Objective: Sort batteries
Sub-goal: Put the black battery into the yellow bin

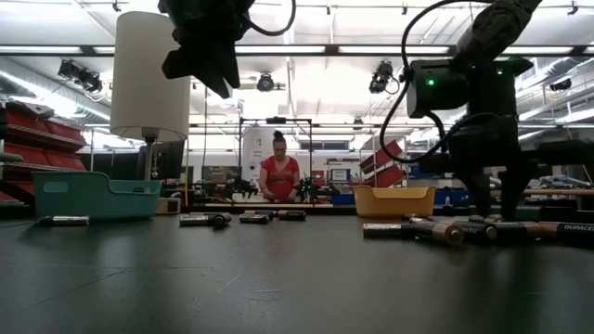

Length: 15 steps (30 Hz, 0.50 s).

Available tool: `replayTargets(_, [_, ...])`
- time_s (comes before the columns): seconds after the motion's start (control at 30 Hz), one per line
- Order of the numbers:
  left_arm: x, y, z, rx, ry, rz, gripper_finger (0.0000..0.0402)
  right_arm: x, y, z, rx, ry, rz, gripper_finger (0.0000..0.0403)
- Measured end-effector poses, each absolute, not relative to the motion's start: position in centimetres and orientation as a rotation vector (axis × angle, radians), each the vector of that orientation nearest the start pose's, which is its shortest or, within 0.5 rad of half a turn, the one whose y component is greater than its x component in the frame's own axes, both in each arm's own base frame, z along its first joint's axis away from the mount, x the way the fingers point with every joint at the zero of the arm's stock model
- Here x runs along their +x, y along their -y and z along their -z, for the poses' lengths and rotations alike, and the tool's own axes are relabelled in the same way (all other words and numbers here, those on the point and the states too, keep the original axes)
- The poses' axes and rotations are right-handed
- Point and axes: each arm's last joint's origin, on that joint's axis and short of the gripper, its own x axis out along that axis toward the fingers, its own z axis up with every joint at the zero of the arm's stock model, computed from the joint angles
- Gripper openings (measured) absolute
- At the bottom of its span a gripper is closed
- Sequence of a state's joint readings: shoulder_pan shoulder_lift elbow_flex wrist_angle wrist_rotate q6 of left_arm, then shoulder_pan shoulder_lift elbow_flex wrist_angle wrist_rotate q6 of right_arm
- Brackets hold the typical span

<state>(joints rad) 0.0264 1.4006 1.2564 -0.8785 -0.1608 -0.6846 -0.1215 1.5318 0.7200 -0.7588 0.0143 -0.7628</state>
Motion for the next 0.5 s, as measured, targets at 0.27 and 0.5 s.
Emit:
replayTargets(0.27, [27.63,-1.20,-30.56,-0.554,-0.918,-0.511,0.0156,21.94,2.66,-13.39,-0.493,-1.524,-0.495,0.0043])
replayTargets(0.5, [27.63,-1.20,-30.56,-0.553,-0.919,-0.511,0.0156,22.45,2.69,-14.02,-0.422,-1.530,-0.445,0.0043])
